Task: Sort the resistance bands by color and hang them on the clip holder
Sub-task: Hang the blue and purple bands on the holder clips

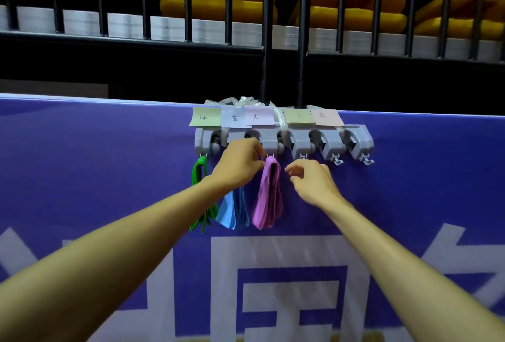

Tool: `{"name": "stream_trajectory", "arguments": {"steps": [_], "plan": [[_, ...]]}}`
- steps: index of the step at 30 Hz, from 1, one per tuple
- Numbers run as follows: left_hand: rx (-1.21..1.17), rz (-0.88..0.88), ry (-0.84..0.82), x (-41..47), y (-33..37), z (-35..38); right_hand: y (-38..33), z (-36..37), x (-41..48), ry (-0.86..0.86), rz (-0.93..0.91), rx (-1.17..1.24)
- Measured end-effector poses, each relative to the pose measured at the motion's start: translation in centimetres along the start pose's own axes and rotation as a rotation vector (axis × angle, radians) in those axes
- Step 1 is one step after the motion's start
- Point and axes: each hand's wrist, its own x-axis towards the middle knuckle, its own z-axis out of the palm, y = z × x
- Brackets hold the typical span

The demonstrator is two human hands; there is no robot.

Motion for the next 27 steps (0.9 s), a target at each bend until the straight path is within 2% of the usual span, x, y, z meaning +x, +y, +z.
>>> {"name": "stream_trajectory", "arguments": {"steps": [6,10,16,22,27], "plan": [[-0.147,-0.024,0.008,-4.8,-0.4,-1.5,-0.7,-0.6,-3.7,-0.121,-0.035,-0.011],[-0.242,-0.102,-0.050,-8.0,-1.5,-1.3,-0.8,0.6,-5.9,-0.186,-0.023,-0.005],[-0.265,-0.171,-0.169,-13.9,-4.4,1.0,-0.1,5.0,-9.8,-0.368,-0.026,0.028],[-0.316,-0.351,-0.356,-20.7,-9.6,5.6,3.0,12.0,-14.6,-0.589,0.028,0.057],[-0.355,-0.499,-0.620,-27.1,-13.7,11.1,6.5,17.7,-20.0,-0.677,0.207,0.195]]}}
